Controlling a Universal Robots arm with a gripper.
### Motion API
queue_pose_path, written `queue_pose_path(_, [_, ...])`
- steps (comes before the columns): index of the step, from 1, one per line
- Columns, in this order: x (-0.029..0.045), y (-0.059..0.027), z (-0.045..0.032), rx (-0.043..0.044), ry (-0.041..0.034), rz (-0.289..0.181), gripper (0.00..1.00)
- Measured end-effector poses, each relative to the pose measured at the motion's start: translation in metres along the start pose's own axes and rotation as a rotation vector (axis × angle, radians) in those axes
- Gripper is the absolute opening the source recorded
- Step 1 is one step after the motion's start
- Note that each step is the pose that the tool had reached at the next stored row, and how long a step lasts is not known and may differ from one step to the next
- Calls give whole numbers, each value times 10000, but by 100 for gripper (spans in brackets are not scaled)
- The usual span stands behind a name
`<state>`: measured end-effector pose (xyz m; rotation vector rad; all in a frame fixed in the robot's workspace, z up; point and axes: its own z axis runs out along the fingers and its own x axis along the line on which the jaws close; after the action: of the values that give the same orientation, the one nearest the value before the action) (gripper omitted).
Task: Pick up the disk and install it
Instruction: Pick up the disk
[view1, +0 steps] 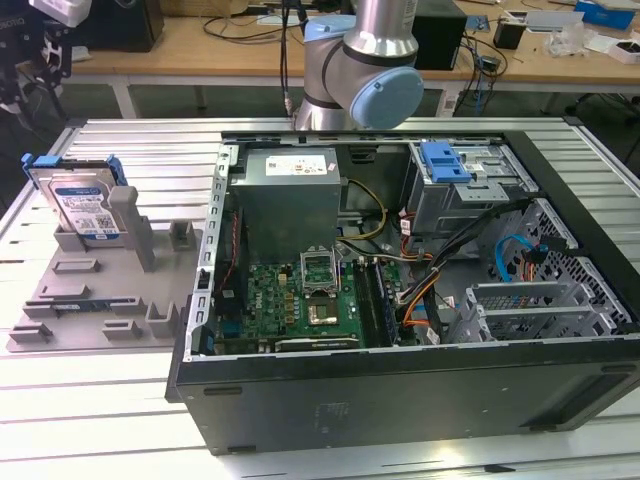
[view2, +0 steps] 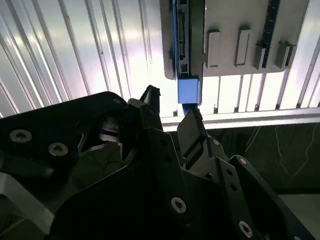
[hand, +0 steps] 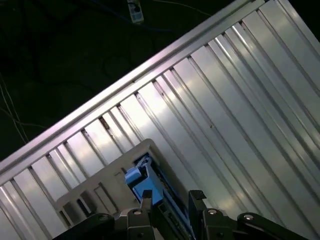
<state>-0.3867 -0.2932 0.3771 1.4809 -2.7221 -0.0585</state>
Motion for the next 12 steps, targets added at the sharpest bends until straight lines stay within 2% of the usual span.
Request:
queue_pose_path(5, [0, 0, 2, 18, 51, -957, 42])
queue_pose_path(12, [0, 0, 5, 50, 140, -2606, 42])
